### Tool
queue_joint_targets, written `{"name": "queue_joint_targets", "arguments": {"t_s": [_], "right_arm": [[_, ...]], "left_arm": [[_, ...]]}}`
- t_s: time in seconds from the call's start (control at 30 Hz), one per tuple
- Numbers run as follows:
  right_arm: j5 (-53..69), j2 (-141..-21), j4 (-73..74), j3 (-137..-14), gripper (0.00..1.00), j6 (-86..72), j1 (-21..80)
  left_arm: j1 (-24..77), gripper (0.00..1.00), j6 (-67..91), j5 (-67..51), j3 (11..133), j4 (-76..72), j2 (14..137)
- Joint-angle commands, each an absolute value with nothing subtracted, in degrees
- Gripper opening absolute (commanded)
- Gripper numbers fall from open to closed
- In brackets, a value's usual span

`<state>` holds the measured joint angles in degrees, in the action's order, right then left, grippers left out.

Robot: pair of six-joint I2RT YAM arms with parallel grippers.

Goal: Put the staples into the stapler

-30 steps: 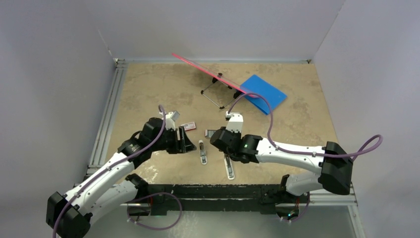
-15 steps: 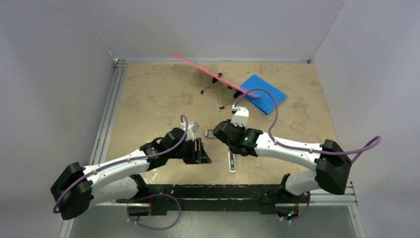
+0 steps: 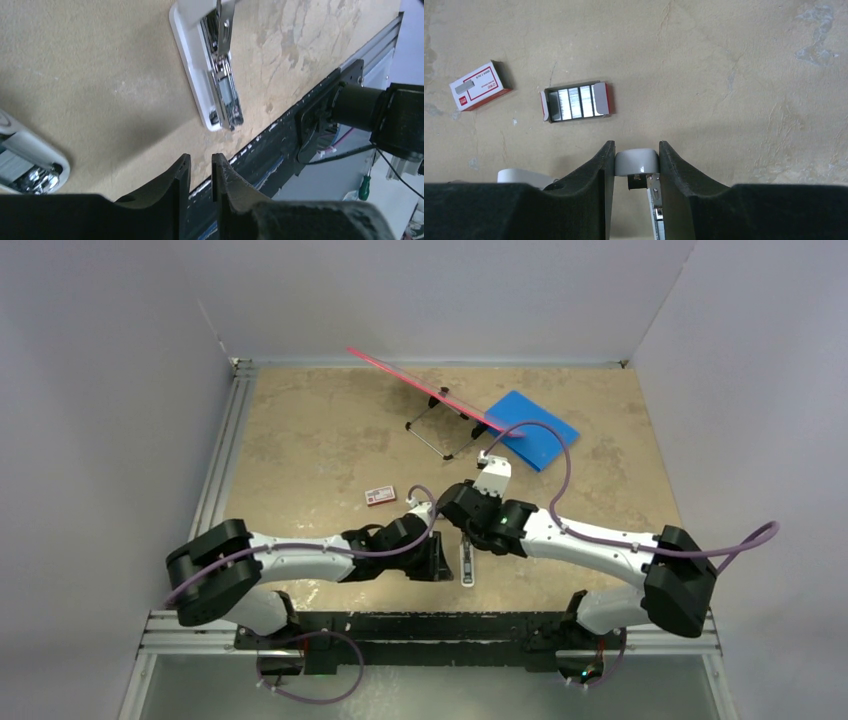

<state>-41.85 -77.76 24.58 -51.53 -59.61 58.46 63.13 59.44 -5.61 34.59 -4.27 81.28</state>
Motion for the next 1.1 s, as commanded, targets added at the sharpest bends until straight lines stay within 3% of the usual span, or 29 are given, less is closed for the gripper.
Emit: {"name": "queue_joint_targets", "arguments": {"t_s": [0.0,0.4,1.07], "right_arm": [[-41.1,-75.6,23.2,-49.9,0.24,-62.4,58.3],[-38.1,-73.5,21.5,-47.0,0.23,-64.0,58.2],[-30.7,-69.5,21.5,-43.1,0.22,-63.3,58.2]], "left_arm": [[63.9,0.2,61.4,-2.6,37.4,-10.0,84.9],[63.9,0.14,66.3,-5.5,35.8,-19.2,91.7],[63.4,0.06,73.7,-7.3,36.3,-15.4,99.6]]}}
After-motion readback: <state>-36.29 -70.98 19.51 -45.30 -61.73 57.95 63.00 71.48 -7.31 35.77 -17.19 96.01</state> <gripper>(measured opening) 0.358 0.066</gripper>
